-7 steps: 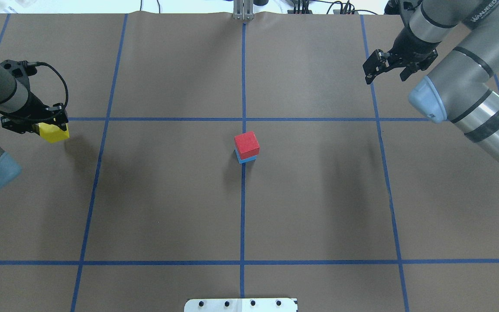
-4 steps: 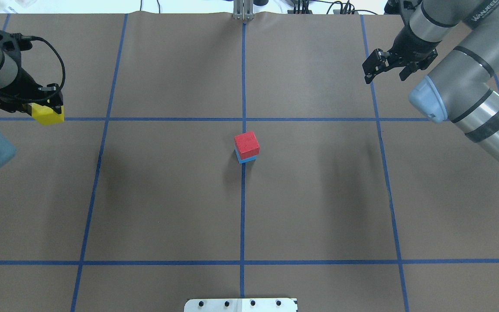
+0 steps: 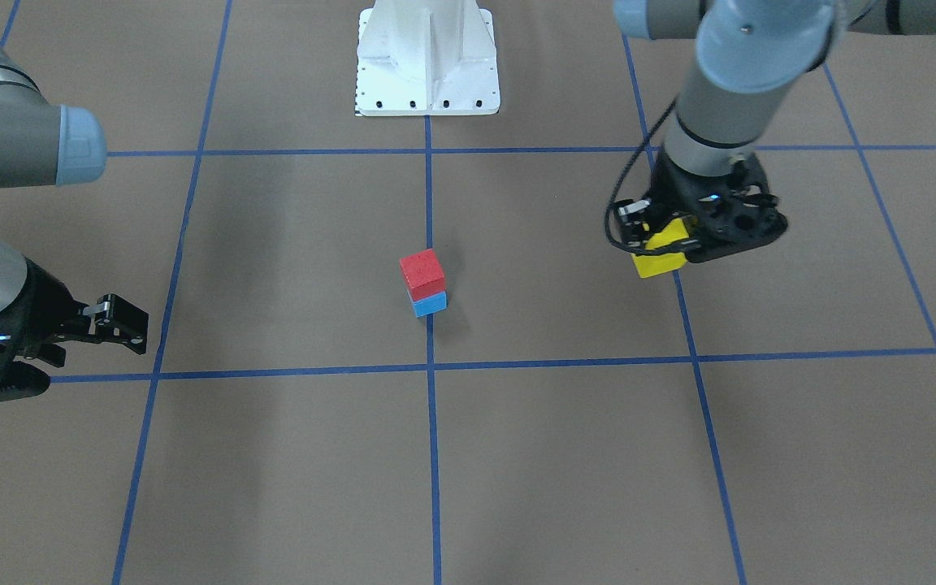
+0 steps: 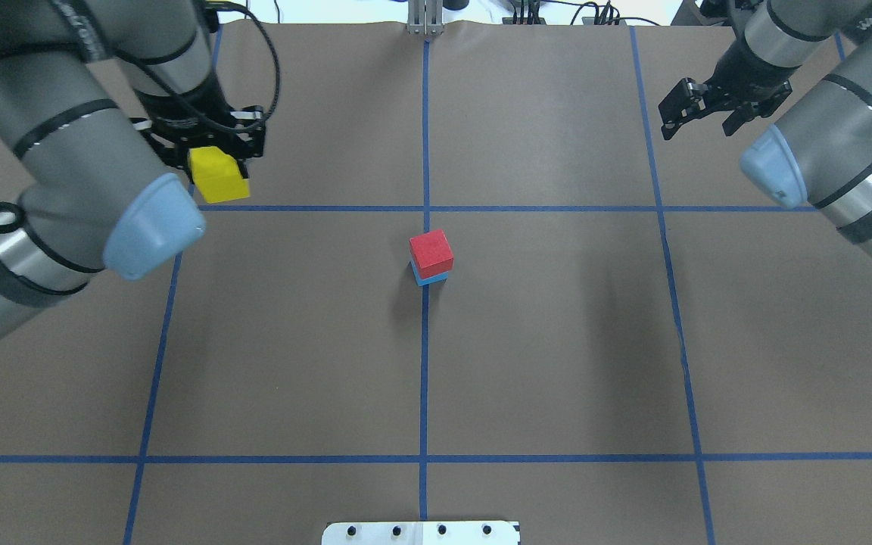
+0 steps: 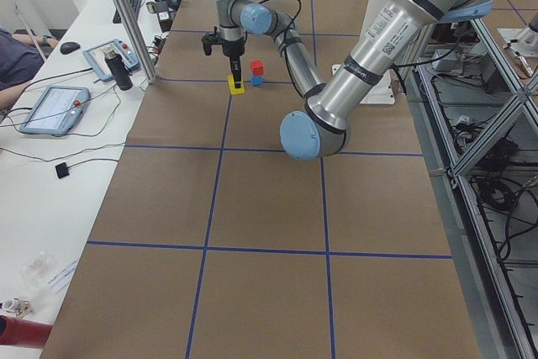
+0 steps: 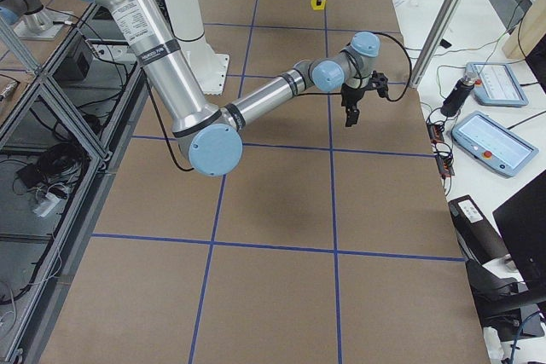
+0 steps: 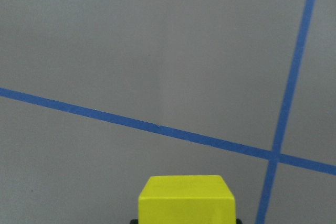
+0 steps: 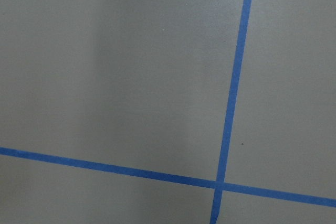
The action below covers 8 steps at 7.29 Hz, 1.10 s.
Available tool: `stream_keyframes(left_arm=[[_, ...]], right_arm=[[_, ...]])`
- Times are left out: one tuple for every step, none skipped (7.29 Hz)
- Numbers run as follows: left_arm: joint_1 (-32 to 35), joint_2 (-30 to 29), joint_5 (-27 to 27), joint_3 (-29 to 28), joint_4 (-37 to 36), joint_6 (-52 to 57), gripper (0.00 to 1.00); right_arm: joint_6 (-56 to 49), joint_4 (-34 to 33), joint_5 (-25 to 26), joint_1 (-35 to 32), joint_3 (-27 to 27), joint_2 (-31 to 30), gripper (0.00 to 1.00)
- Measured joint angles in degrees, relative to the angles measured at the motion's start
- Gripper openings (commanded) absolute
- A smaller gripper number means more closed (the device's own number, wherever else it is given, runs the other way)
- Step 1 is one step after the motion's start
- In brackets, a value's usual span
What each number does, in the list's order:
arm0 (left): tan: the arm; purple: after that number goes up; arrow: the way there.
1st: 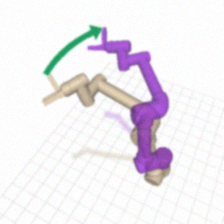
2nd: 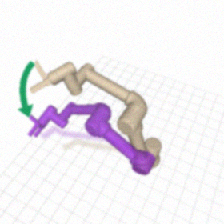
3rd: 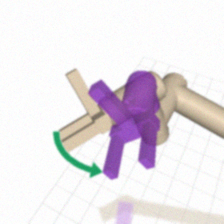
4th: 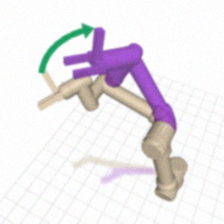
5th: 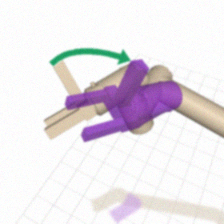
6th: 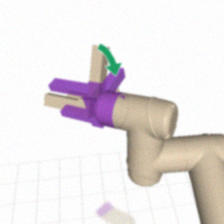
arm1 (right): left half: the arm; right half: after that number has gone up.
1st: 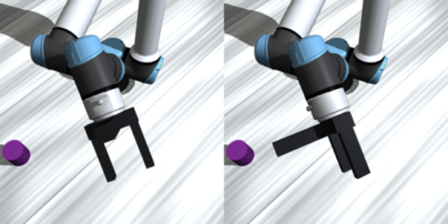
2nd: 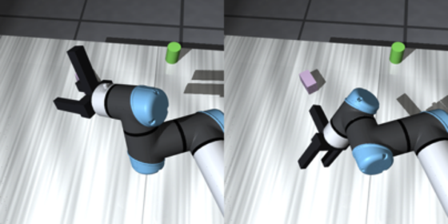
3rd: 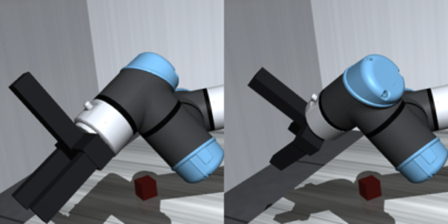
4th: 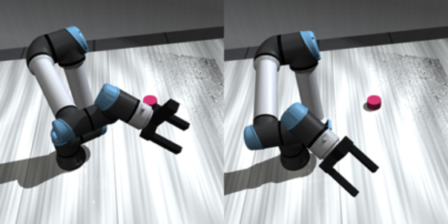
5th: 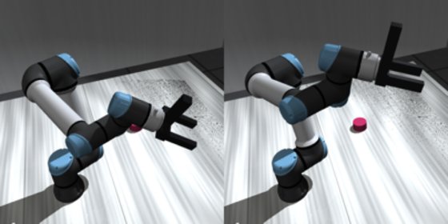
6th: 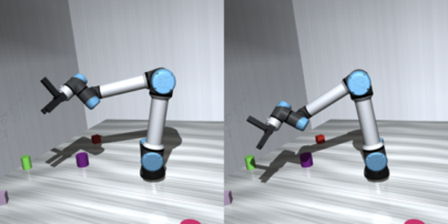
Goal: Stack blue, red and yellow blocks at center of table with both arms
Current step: 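Carry the yellow cube with the left gripper over the red cube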
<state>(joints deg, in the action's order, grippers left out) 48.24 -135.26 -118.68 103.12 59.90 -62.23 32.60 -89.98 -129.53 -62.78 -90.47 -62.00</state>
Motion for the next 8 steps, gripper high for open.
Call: stream_keyframes(left_arm=[[-3.3, -5.7, 0.2, -3.5, -0.6, -5.0, 0.0], [-6.5, -10.2, 1.1, -7.0, -0.6, -8.6, 0.0], [-9.0, -13.1, 2.3, -9.8, -0.1, -10.3, 0.0], [-10.7, -14.6, 2.9, -12.7, 2.1, -11.3, 0.0], [-11.7, -15.2, 3.1, -15.8, 5.6, -12.2, 0.0], [-12.2, -15.6, 3.2, -18.3, 8.7, -12.9, 0.0], [-12.4, -16.0, 3.2, -20.3, 11.0, -13.3, 0.0], [-12.6, -16.3, 3.1, -21.8, 12.9, -14.0, 0.0]], right_arm=[[-2.6, 0.0, -0.4, -2.3, 0.2, -1.4, 0.99], [-6.1, -0.2, -1.0, -4.7, 0.6, -2.7, 0.99], [-9.6, -0.3, -1.7, -7.3, 1.3, -4.0, 0.99], [-13.1, -0.5, -3.3, -10.6, 2.1, -5.9, 0.99], [-17.6, -1.2, -4.9, -14.6, 3.1, -8.0, 0.99], [-23.1, -2.6, -5.7, -18.3, 4.5, -9.4, 0.99], [-28.4, -4.4, -5.9, -21.3, 6.0, -10.1, 0.99], [-31.6, -5.7, -6.0, -23.3, 6.7, -10.7, 0.99]])
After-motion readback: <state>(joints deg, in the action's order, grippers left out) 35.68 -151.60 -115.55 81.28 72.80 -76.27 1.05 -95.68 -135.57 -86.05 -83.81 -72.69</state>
